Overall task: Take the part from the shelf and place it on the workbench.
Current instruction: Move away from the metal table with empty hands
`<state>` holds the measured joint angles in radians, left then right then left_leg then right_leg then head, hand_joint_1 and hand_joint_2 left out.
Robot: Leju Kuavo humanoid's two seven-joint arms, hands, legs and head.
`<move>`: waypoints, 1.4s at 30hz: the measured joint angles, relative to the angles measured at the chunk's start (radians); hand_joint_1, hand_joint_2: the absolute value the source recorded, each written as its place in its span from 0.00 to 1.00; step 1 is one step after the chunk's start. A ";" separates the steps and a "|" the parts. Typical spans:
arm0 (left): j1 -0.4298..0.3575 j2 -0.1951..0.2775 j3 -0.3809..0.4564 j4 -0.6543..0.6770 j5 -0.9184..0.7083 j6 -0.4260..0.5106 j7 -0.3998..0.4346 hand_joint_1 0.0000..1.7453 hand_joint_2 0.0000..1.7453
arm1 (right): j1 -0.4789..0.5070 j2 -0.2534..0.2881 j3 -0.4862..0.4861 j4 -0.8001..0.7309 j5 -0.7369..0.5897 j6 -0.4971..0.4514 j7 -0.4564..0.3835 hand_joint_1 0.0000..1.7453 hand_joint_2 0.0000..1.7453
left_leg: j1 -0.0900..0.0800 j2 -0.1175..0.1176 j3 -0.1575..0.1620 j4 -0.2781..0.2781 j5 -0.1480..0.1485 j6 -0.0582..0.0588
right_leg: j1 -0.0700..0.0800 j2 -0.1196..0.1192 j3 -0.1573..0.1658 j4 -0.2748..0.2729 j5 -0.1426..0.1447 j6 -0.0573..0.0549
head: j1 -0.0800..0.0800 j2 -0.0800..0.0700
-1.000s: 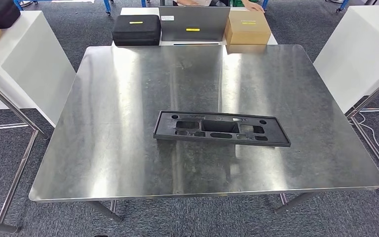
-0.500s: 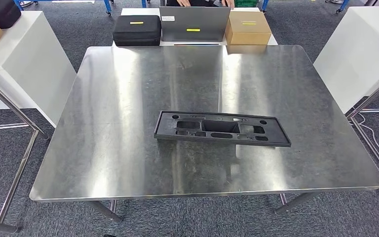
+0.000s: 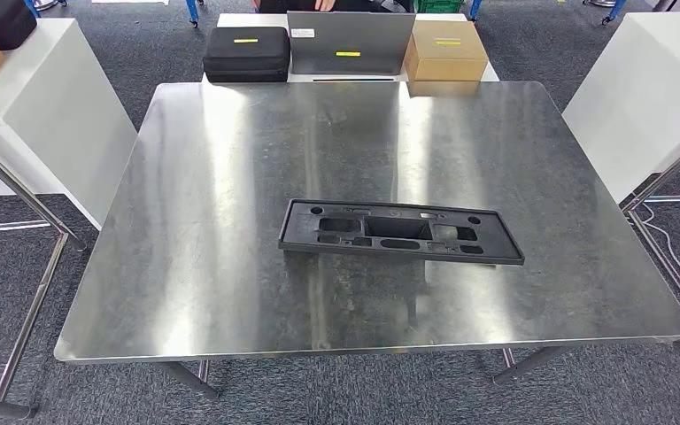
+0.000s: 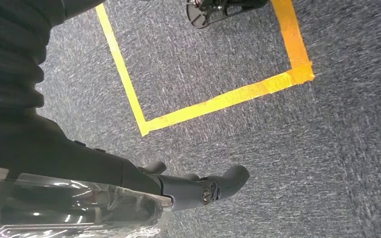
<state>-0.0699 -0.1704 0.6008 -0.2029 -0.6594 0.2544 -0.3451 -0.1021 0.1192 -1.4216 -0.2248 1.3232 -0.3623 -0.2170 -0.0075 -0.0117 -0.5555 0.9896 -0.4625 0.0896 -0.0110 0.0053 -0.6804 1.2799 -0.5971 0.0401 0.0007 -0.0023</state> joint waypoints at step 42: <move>0.000 0.007 -0.003 0.001 -0.032 0.104 -0.058 0.00 0.00 | -0.007 0.010 0.001 0.006 -0.022 0.001 -0.011 0.00 1.00 | 0.008 0.006 -0.050 0.121 -0.077 -0.059 | -0.012 -0.008 0.172 -0.313 0.121 -0.028 | -0.017 0.000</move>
<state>-0.0696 -0.1637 0.5981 -0.2022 -0.6914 0.3580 -0.4034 -0.1091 0.1294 -1.4210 -0.2186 1.3015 -0.3616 -0.2279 0.0003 -0.0058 -0.6055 1.1106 -0.5399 0.0310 -0.0235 -0.0023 -0.5084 0.9670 -0.4765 0.0125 -0.0168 -0.0023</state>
